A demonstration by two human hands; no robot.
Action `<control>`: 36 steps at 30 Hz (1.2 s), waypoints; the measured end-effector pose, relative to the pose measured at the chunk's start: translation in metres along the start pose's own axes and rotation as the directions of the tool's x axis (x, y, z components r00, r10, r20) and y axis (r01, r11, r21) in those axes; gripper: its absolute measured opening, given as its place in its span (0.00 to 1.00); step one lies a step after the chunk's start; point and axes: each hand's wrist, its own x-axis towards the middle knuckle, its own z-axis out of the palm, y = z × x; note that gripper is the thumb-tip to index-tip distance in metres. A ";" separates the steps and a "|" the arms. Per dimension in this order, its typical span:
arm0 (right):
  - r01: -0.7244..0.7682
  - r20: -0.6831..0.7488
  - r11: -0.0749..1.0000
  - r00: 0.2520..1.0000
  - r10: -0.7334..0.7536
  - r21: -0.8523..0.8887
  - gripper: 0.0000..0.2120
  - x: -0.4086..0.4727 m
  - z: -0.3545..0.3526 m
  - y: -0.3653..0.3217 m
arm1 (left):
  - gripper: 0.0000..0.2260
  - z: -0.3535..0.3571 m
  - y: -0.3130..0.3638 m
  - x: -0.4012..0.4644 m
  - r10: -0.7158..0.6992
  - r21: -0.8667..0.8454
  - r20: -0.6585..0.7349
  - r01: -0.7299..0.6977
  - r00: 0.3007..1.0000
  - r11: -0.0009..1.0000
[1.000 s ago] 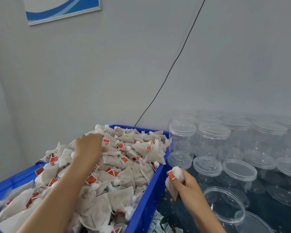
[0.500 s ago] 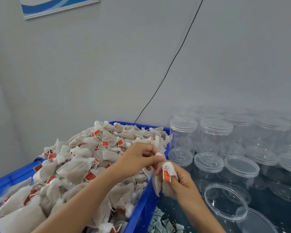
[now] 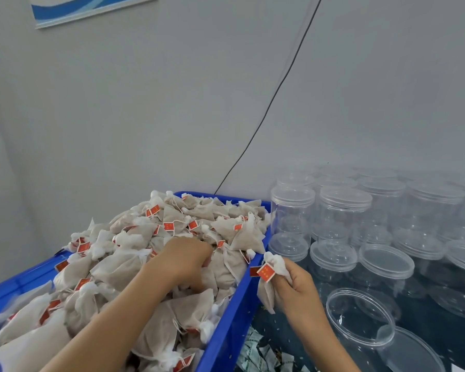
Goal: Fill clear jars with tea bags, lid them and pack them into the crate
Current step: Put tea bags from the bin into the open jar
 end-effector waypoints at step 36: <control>-0.197 0.088 0.946 0.980 0.180 0.256 0.10 -0.005 -0.004 -0.009 | 0.06 -0.012 -0.015 -0.004 -0.278 -0.567 -0.716 -0.301 0.640 0.766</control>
